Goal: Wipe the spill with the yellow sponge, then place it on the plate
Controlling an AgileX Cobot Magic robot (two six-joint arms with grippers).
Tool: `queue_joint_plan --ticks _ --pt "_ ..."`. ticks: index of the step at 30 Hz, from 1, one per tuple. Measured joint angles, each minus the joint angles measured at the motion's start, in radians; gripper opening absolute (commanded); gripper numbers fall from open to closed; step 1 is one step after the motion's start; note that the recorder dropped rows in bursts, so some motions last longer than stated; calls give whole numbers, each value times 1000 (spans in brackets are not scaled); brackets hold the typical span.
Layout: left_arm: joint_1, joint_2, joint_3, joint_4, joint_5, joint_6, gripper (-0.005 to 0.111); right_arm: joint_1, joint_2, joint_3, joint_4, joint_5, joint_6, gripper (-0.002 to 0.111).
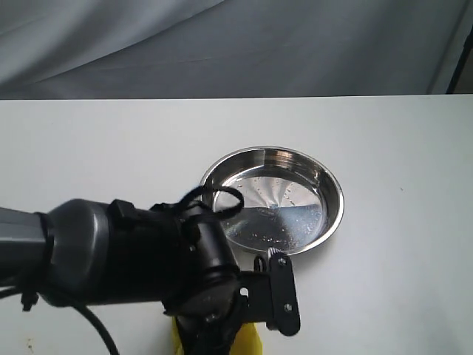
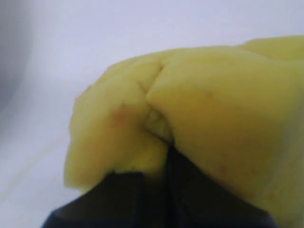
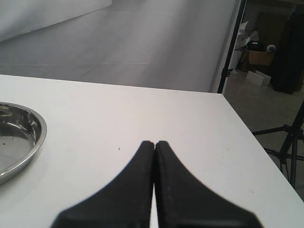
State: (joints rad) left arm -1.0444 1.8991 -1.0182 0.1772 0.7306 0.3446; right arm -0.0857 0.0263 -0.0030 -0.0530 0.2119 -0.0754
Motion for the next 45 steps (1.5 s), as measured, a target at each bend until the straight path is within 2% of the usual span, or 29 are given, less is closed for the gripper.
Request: queue_joint_plan --ticks 4,7,8,9,10,11,12,14,17,20,26,30,32,38,41,45 --pt "254 0 0 -55 -44 -19 0 0 0 0 0 0 0 0" --pt "423 2 0 -22 -79 -19 0 0 0 0 0 0 0 0" --pt "509 2 0 -4 -98 -19 0 0 0 0 0 0 0 0" --pt "551 2 0 2 -109 -19 0 0 0 0 0 0 0 0" --pt "629 4 0 11 -124 -20 0 0 0 0 0 0 0 0" --pt "671 4 0 14 -131 -31 0 0 0 0 0 0 0 0" --pt "742 6 0 16 -142 -43 0 0 0 0 0 0 0 0" --pt "809 6 0 7 -144 -46 0 0 0 0 0 0 0 0" --pt "878 7 -25 -85 -124 -47 0 0 0 0 0 0 0 0" --pt "913 15 -75 -241 -66 15 0 0 0 0 0 0 0 0" --pt "979 23 -152 -748 12 315 0 0 0 0 0 0 0 0" --pt "1067 23 -155 -1009 77 491 0 0 0 0 0 0 0 0" --pt "1123 23 -155 -1067 115 538 0 0 0 0 0 0 0 0" --pt "1262 43 -156 -1105 220 564 0 0 0 0 0 0 0 0" --pt "1294 106 -158 -1110 285 567 0 0 0 0 0 0 0 0" --pt "1301 216 -158 -1162 362 585 0 0 0 0 0 0 0 0"
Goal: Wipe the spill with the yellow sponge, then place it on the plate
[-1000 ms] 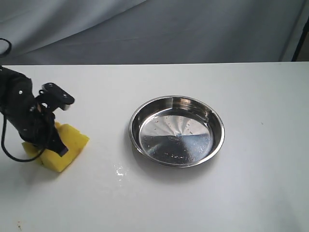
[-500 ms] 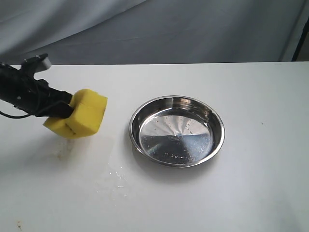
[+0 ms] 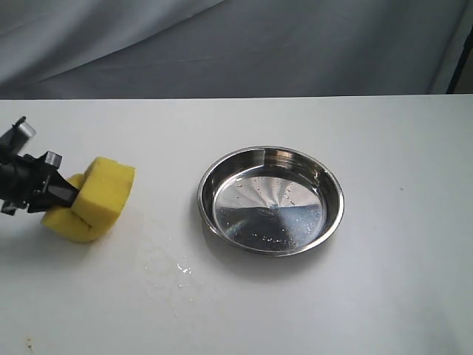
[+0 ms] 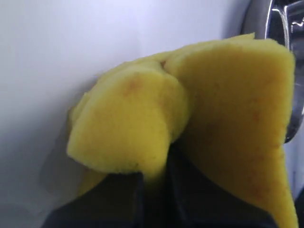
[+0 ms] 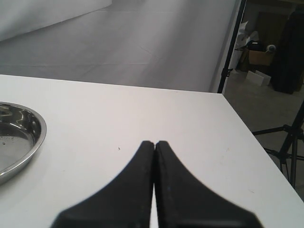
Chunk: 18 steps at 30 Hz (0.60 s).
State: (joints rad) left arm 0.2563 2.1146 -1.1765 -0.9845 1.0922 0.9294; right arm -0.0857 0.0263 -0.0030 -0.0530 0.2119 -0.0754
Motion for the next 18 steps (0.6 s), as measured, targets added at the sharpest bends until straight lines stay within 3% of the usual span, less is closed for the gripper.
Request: queue_joint_plan --ticks 11,18 --pt "5 153 -12 -132 162 68 0 0 0 0 0 0 0 0" --pt "-79 160 -14 -103 190 68 0 0 0 0 0 0 0 0"
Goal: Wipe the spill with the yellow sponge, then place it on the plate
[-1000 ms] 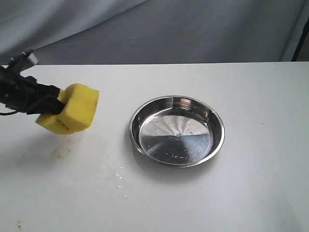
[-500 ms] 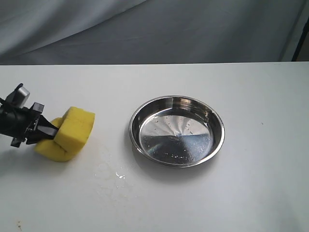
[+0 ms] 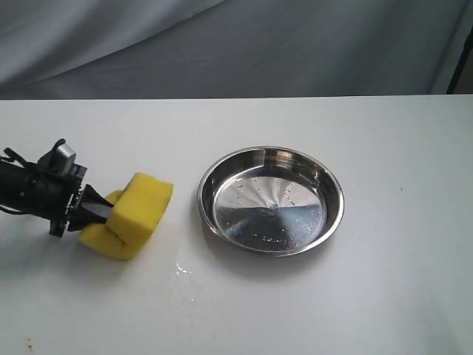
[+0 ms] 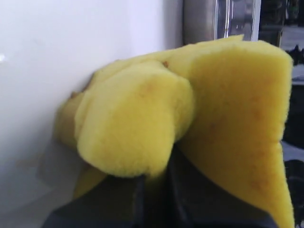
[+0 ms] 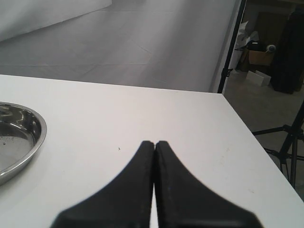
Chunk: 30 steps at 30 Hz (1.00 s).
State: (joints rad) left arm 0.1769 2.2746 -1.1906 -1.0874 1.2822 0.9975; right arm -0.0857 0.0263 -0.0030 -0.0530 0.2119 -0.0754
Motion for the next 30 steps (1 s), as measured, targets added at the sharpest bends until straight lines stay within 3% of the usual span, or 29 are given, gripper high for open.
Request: queue_joint_plan --ticks 8,17,30 --pt "-179 -2 -4 136 25 0 0 0 0 0 0 0 0 0" --pt "-327 -7 -6 199 25 0 0 0 0 0 0 0 0 0" --pt "-479 -12 -6 233 25 0 0 0 0 0 0 0 0 0"
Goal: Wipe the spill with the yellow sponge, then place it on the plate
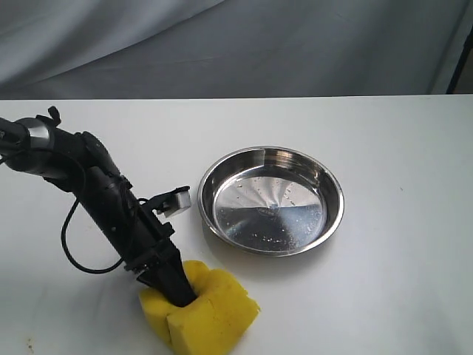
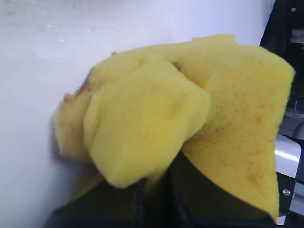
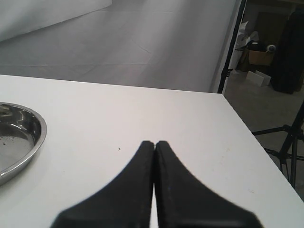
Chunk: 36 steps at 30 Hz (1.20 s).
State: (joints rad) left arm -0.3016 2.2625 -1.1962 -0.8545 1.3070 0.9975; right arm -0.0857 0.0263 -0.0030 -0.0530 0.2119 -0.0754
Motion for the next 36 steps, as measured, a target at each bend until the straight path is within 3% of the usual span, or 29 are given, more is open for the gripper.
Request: queue_joint_plan --ticks 10,16,24,36 --pt "-4 -21 0 47 -22 -56 0 0 0 0 0 0 0 0" --pt "108 -60 10 107 -42 -74 0 0 0 0 0 0 0 0" --pt "295 -118 10 148 -178 -93 0 0 0 0 0 0 0 0" --pt "396 -142 11 136 -377 -164 0 0 0 0 0 0 0 0"
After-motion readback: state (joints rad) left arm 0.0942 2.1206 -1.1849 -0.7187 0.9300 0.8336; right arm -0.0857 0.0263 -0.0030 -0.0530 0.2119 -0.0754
